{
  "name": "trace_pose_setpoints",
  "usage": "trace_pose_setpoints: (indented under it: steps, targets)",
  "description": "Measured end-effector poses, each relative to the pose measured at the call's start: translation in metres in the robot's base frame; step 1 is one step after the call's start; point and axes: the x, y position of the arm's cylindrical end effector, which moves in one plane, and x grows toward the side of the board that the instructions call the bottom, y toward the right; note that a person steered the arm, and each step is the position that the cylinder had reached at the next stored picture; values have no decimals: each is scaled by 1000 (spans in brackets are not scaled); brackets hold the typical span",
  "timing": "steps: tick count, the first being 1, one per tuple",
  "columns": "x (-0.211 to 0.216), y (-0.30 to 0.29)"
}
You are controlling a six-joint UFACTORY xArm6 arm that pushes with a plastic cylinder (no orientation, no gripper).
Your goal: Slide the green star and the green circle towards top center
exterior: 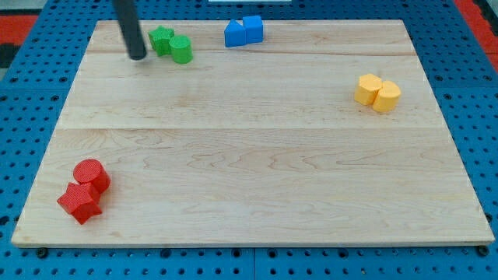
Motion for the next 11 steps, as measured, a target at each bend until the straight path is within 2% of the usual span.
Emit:
trace_pose_setpoints:
  steps: [1, 2, 3, 4, 6, 7, 8, 10, 11]
  targets:
    - [-36, -27]
    - [-71, -1]
    - [-81, 22]
    - [-48, 36]
    - [-12, 120]
    - [17, 124]
    - [36, 155]
    - [50, 196]
    - [54, 108]
